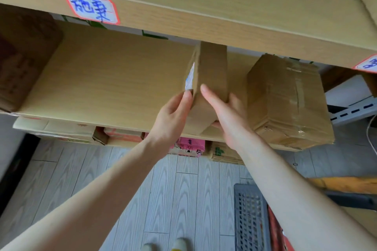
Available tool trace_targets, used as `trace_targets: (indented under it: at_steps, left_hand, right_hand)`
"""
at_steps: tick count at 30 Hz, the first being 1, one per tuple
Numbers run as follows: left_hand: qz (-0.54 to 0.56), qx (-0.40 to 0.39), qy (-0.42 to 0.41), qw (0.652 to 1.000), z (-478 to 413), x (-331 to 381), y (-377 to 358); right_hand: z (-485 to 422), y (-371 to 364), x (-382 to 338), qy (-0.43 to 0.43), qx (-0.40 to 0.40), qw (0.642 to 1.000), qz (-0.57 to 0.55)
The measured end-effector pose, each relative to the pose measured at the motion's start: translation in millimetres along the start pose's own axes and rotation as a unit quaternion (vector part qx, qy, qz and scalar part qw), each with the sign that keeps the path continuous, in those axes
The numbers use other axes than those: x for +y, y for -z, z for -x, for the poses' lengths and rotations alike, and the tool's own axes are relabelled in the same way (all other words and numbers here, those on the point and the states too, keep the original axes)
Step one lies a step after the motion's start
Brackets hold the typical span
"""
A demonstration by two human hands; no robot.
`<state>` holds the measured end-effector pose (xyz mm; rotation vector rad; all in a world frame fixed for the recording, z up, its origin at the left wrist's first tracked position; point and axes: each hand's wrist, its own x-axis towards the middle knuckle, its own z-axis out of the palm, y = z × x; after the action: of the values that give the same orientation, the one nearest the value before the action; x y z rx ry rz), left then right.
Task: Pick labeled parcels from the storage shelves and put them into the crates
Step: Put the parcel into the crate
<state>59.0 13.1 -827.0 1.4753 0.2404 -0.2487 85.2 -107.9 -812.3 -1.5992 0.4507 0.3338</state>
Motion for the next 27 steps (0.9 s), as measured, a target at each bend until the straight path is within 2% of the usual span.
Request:
trace_targets:
  at_steps: [2,4,6,8,10,12,13,20,23,27]
  left_hand:
    - [-0.06,0.008,-0.049,0.997,5,-2,3]
    - [-0.125,0.055,-0.08,0.987,5,-7,11]
    - [-0.207,0.092,-0.078,0.971,5,-11,20]
    - [-0.298,0.12,-0.039,0.946,8,-11,25]
    - [-0.254,0.13,0.057,0.957,13,-9,31]
    - [-0.102,0.102,0.133,0.981,17,-10,36]
    - [-0.056,0.085,0.141,0.985,18,-12,38]
    - [0.012,0.077,0.14,0.987,22,-24,50]
    - [0.01,0.101,0.116,0.988,21,-30,56]
    - [0.004,0.114,0.083,0.99,31,-34,61]
  right_hand:
    - [3,2,3,-0.031,0.016,0.996,-0.077]
    - [7,8,9,-0.075,-0.007,0.987,-0.145]
    - [10,15,20,-0.098,-0.026,0.974,-0.202]
    - [13,19,31,-0.111,-0.041,0.96,-0.254]
    - [15,19,41,-0.112,-0.06,0.95,-0.286]
    - [17,17,47,-0.109,-0.073,0.943,-0.307]
    - [18,16,49,-0.11,-0.076,0.941,-0.31]
    - [19,16,51,-0.104,-0.079,0.945,-0.3]
    - [20,20,50,-0.087,-0.031,0.974,-0.207]
    - [27,20,52,-0.075,0.0,0.989,-0.124]
